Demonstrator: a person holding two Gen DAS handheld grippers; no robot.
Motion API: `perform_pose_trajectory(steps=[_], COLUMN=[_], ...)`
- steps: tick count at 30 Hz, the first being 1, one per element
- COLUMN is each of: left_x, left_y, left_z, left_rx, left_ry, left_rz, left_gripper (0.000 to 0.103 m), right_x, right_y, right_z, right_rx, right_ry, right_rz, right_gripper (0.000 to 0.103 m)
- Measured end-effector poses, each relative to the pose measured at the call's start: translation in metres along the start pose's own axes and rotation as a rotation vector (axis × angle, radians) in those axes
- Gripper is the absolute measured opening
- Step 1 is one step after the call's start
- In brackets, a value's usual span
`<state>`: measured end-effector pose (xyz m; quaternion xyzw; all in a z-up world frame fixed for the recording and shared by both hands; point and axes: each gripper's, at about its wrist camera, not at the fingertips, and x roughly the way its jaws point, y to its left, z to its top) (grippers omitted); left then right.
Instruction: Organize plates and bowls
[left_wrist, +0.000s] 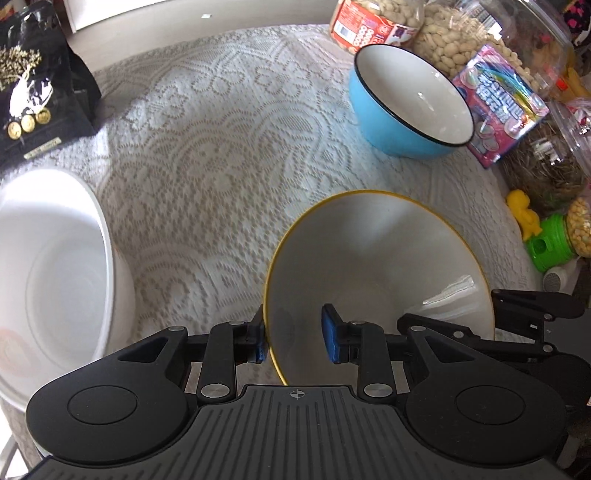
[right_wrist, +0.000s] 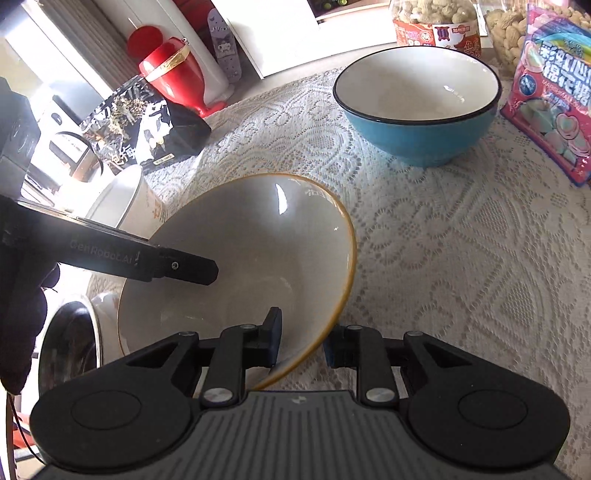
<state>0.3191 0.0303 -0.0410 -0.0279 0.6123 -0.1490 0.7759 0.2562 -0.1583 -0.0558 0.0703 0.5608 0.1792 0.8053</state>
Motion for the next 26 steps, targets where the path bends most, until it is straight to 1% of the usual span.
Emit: perform_pose_trajectory(steps=[2, 4, 6, 8, 13, 17, 19, 21, 22, 24, 26], left_x=[-0.002, 0.001, 0.006, 0.006, 0.006, 0.003, 0.003, 0.006, 0.008, 0.014, 0.017], left_y=[-0.009, -0.016, -0.022, -0.026, -0.024, -0.025, -0.028, -0.032, -0.034, -0.035, -0.037], left_z=[-0.012, -0.024, -0.036, -0.044, -0.057, -0.065, -0.069, -0.073, -0.074, -0.076, -0.077], left_rx=[-0.011, -0.040, -0.073, -0.108, -0.209, -0.282, -0.295, -0.280, -0.279, -0.283, -0.266], left_ry=[-0.004, 0.003, 0.003, -0.018, -0.113, -0.204, -0.255, -0.289, -0.291, -0.279, -0.278], left_rz=[-0.021, -0.042, -0.058, -0.059, -0.041, -0.028, -0.010, 0.011, 0.012, 0.004, 0.014], left_gripper=[0.031, 0.031, 0.029, 0.029, 0.028, 0.028, 0.029, 0.031, 0.033, 0.033, 0.033], right_x=[-0.010, -0.013, -0.012, -0.013, -0.015, -0.015, -0.016, -0.017, -0.018, -0.018, -0.018], right_y=[-0.003, -0.010, -0.021, -0.027, -0.031, -0.027, -0.027, -0.027, -0.026, -0.023, -0.021], right_z=[-0.010, -0.015, -0.020, -0.024, -0.034, -0.037, -0.038, -0.039, -0.039, -0.040, -0.042], right_rx=[-0.027, -0.023, 0.007, 0.020, 0.018, -0.001, -0.009, -0.019, -0.026, -0.044, -0.061], right_ry=[-0.018, -0.024, -0.024, -0.030, -0.060, -0.096, -0.112, -0.129, -0.137, -0.149, -0.157], right_rz=[-0.030, -0.049, -0.047, -0.041, -0.011, -0.024, -0.029, -0.034, -0.039, -0.055, -0.067], right_gripper=[0.023, 0.023, 0.023, 0.023, 0.023, 0.023, 0.023, 0.023, 0.023, 0.023, 0.023])
